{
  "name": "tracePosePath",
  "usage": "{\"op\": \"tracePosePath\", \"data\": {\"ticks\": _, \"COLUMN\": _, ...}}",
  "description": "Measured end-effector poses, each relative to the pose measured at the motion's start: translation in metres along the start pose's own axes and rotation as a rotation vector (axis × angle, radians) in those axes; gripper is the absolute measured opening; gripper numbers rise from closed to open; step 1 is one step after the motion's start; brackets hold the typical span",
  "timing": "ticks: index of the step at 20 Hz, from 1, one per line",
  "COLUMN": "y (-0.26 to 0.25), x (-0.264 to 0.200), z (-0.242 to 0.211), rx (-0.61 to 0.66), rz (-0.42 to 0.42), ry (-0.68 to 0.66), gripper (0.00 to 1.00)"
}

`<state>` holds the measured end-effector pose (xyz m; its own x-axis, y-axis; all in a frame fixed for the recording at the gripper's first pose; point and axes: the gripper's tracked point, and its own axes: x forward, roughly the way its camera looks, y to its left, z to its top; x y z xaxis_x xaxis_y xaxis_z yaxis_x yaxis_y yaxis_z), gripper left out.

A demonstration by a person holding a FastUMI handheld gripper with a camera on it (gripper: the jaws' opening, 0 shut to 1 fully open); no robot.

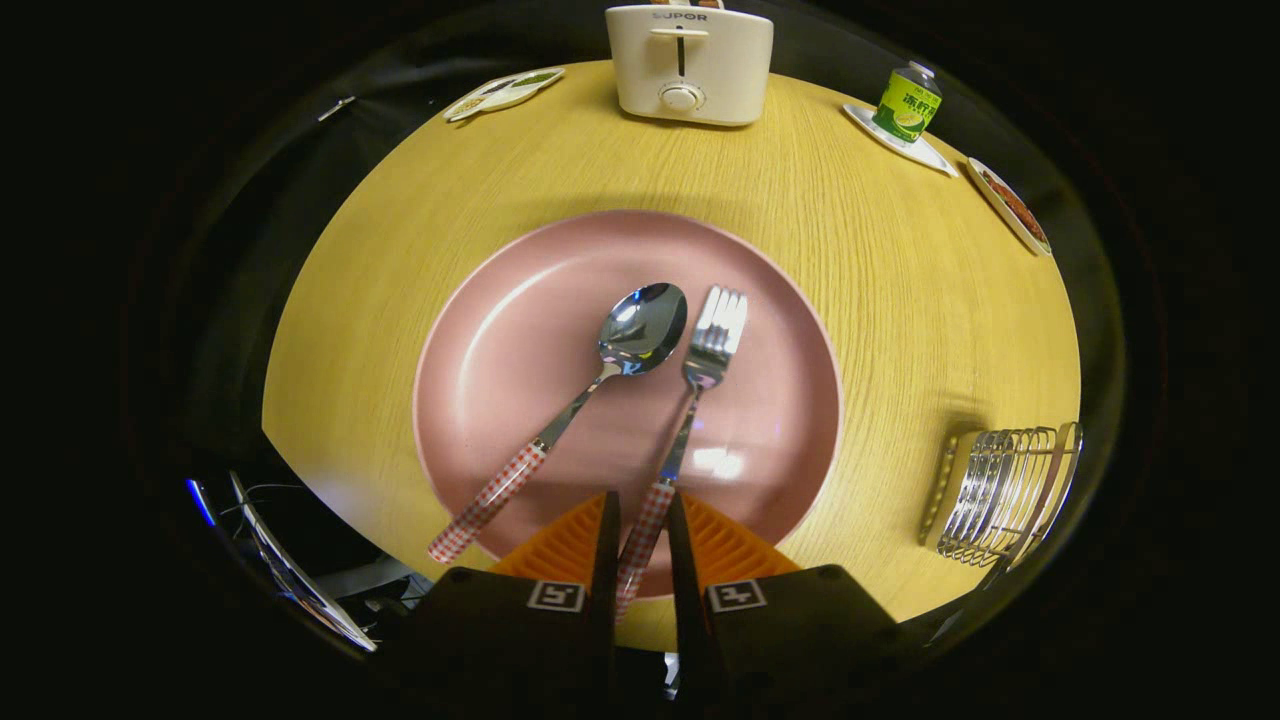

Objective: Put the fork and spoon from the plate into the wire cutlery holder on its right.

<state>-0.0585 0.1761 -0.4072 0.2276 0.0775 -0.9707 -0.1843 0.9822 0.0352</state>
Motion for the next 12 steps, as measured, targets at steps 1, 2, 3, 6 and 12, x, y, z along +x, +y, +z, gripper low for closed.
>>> {"op": "tracePosePath", "data": {"ticks": 1, "y": -0.005, "x": 0.001, "z": 0.0, "rx": 0.015, "rz": -0.002, "ry": 0.006, "gripper": 0.2}}
{"op": "tracePosePath", "data": {"ticks": 2, "y": -0.006, "x": 0.0, "z": 0.0, "rx": 0.022, "rz": 0.017, "ry": 0.015, "gripper": 0.17}}
{"op": "tracePosePath", "data": {"ticks": 3, "y": -0.007, "x": 0.0, "z": -0.001, "rx": 0.026, "rz": 0.031, "ry": 0.028, "gripper": 0.14}}
{"op": "tracePosePath", "data": {"ticks": 6, "y": -0.014, "x": -0.007, "z": 0.0, "rx": 0.056, "rz": 0.057, "ry": 0.058, "gripper": 0.12}}
{"op": "tracePosePath", "data": {"ticks": 12, "y": -0.026, "x": -0.048, "z": -0.006, "rx": 0.02, "rz": 0.103, "ry": 0.083, "gripper": 0.1}}
